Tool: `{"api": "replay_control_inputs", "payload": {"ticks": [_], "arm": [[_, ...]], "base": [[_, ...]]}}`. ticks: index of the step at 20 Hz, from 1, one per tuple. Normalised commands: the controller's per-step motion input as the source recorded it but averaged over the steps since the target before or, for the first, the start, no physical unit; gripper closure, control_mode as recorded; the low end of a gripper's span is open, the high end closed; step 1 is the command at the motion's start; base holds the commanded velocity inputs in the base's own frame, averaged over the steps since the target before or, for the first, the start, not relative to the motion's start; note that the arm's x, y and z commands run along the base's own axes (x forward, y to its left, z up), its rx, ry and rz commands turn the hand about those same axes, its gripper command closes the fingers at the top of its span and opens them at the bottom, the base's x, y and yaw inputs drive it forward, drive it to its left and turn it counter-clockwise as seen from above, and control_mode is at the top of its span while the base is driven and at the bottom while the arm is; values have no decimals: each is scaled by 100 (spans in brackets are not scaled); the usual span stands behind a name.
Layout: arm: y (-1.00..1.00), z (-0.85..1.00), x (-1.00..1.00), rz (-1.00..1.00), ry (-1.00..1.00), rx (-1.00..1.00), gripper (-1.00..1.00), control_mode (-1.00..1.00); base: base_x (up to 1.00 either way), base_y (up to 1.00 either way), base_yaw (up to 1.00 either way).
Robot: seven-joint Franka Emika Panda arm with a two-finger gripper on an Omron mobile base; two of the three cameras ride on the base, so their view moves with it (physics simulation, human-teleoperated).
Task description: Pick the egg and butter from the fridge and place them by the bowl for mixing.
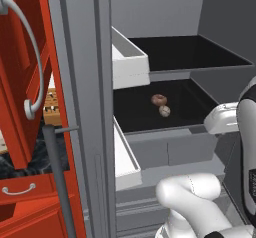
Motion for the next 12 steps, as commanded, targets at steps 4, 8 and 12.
{"api": "replay_control_inputs", "payload": {"ticks": [4,8,12], "arm": [[-7,-17,41,0,0,0,-100,-100],[-15,-46,71,2,-13,0,-100,-100],[-2,-59,37,6,-35,0,-100,-100]], "base": [[37,-8,0],[0,0,0],[0,0,0]]}}
